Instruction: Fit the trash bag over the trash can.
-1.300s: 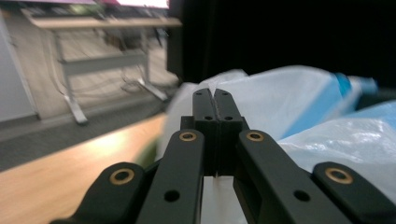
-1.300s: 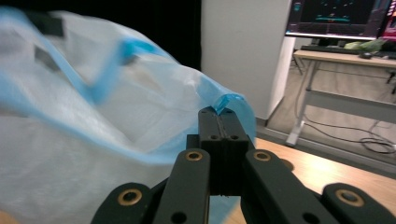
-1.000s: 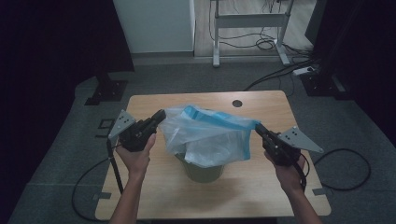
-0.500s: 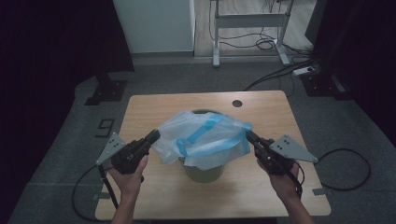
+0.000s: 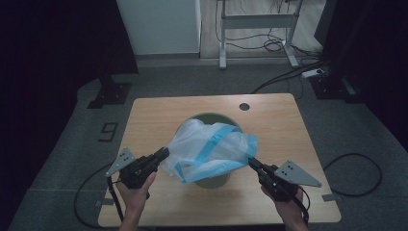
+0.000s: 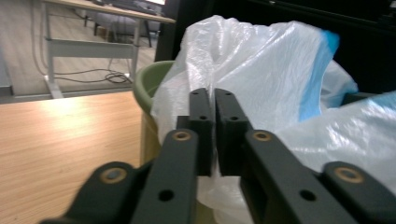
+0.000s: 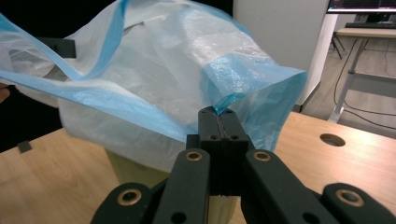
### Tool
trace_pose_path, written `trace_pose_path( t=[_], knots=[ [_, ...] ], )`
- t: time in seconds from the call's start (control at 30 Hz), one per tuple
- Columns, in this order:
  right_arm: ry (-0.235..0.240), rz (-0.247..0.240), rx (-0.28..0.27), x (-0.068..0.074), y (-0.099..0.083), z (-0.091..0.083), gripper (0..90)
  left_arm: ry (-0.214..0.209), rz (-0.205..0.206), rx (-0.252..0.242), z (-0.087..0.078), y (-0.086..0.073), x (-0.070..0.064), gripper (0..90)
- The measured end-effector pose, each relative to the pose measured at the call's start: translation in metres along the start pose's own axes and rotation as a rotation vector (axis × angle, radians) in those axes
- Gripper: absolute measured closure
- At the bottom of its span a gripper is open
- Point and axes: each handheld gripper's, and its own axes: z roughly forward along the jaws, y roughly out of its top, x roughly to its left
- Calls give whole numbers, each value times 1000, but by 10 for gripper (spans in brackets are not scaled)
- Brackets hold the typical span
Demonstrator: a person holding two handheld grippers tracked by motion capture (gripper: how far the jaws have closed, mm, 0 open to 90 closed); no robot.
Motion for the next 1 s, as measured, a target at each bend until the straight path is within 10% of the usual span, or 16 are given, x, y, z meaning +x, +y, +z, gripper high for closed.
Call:
trace_pose_path(
  t=[0.17,0.43,1.0],
  knots=[
    [0,-4,7,-2,1,0,894,-11,59,-4,-4,19,-8,534],
    [-11,-25,3,-6,12,1,894,-37,114,64,6,50,-13,344],
    [-13,-57,12,-7,21,7,894,-66,145,167,44,93,-9,414]
  ],
)
